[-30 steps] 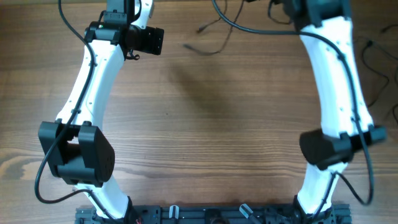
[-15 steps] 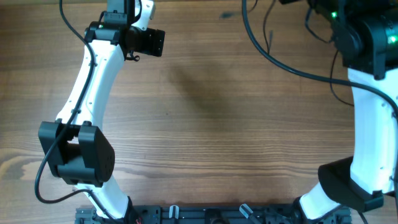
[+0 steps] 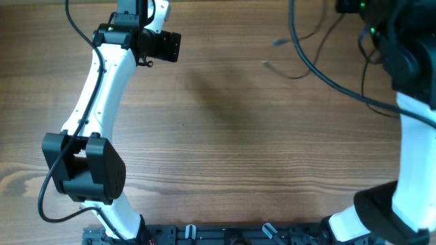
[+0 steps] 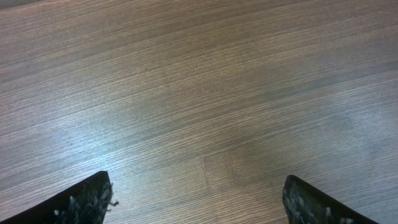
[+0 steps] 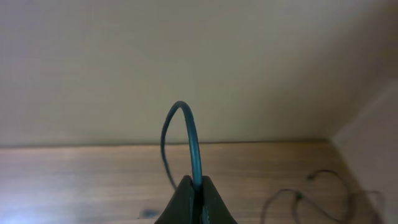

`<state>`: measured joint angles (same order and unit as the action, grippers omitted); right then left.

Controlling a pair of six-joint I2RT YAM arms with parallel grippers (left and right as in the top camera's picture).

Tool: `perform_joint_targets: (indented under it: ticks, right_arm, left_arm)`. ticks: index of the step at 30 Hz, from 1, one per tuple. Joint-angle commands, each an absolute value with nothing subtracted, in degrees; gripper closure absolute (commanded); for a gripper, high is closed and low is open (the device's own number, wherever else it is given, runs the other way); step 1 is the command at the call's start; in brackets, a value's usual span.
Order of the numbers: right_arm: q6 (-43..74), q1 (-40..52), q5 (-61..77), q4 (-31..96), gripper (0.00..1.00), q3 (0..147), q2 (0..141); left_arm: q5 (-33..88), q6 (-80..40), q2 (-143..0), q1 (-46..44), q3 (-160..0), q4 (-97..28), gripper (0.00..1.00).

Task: Untangle cables
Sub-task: 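Lift the cable and pull it back and right with the right gripper, then carry the black cable to the right edge with the right gripper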

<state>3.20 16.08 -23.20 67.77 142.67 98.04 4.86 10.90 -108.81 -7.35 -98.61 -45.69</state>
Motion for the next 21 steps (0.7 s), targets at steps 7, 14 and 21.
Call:
perform_joint_targets:
  ticks: [7,14,21]
  right_arm:
    - [4.49,16.05,-41.10,69.41,0.96,143.68,91.05]
    - [4.51,16.05,-44.01,70.06,0.96,143.68,89.32]
    - [4.75,16.05,-45.60,71.00,0.96,143.68,88.16]
  left_arm:
    - [6.00,11.77,-109.62,-7.31,-98.48,-45.74,0.10]
    - [6.15,11.79,-109.54,-7.31,-98.48,-46.26,0.09]
    - [6.15,11.79,-108.86,-7.29,-98.48,-46.00,0.09]
